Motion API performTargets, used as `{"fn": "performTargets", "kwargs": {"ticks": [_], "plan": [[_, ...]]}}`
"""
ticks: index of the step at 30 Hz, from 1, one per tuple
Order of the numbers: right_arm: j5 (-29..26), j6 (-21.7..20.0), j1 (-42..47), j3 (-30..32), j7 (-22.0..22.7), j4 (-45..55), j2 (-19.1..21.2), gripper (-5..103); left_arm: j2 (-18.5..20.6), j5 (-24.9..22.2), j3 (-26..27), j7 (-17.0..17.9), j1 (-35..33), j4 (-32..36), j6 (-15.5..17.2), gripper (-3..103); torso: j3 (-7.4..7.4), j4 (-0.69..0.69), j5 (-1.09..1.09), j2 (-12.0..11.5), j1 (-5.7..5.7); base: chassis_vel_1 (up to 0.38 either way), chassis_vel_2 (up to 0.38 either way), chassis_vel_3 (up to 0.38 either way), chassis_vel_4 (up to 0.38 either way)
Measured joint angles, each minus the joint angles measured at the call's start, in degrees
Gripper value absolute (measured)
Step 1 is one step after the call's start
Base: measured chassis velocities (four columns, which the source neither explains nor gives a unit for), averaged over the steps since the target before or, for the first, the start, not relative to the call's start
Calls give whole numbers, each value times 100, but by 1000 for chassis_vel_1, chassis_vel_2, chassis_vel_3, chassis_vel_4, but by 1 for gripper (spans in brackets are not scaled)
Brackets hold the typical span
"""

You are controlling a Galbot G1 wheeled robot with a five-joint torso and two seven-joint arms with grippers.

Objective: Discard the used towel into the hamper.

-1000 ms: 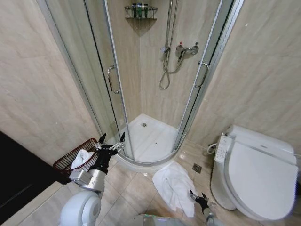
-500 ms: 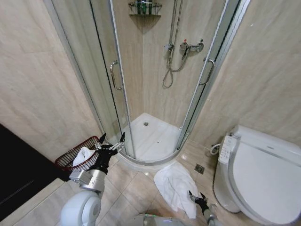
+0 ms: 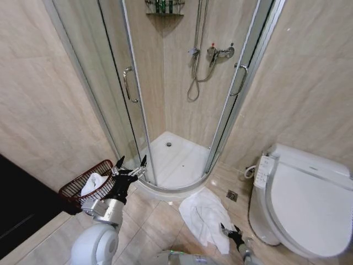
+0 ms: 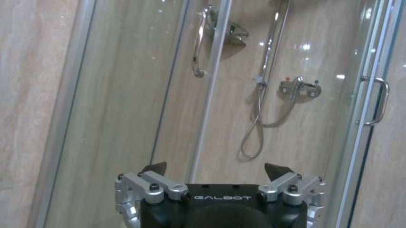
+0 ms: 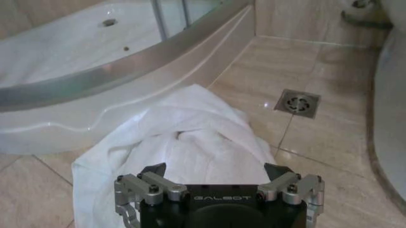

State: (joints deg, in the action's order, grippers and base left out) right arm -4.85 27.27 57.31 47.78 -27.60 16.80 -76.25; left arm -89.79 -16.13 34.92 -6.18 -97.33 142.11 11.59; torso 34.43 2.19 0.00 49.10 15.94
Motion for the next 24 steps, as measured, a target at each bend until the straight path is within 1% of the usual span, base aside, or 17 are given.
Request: {"fn": "performTargets", "kwargs": {"ticks": [4, 9, 12, 13, 15, 18, 20, 22, 24], "plan": [[93, 4, -45, 9, 27, -16, -22, 100, 0, 0, 0, 0, 0, 0, 0, 100, -72, 0, 0, -125, -54, 0, 0, 0, 0], [125, 4, -81, 0, 50, -30, -41, 100, 0, 0, 0, 0, 0, 0, 0, 100, -123, 0, 1, -221, -100, 0, 0, 0, 0], [154, 9, -86, -42, 113, -31, -31, 100, 0, 0, 0, 0, 0, 0, 0, 100, -184, 1, 0, -331, -147, 0, 0, 0, 0], [154, 9, -86, -42, 113, -31, -31, 100, 0, 0, 0, 0, 0, 0, 0, 100, -184, 1, 0, -331, -147, 0, 0, 0, 0], [194, -67, -102, -46, 125, -92, -6, 100, 0, 0, 0, 0, 0, 0, 0, 100, -223, 0, -2, -396, -174, 0, 0, 0, 0], [319, -177, -152, 50, 164, -204, -12, 100, 0, 0, 0, 0, 0, 0, 0, 100, -254, 0, 0, -453, -200, 0, 0, 0, 0], [365, -205, -154, 112, 223, -201, -88, 100, 0, 0, 0, 0, 0, 0, 0, 100, -289, 0, -1, -521, -231, 0, 0, 0, 0], [383, -205, -136, 113, 243, -154, -142, 100, 0, 0, 0, 0, 0, 0, 0, 100, -308, 0, 2, -556, -248, 0, 0, 0, 0], [513, -154, -129, 132, 299, -111, -216, 100, 0, 0, 0, 0, 0, 0, 0, 100, -351, 0, 0, -625, -275, 0, 0, 0, 0]]}}
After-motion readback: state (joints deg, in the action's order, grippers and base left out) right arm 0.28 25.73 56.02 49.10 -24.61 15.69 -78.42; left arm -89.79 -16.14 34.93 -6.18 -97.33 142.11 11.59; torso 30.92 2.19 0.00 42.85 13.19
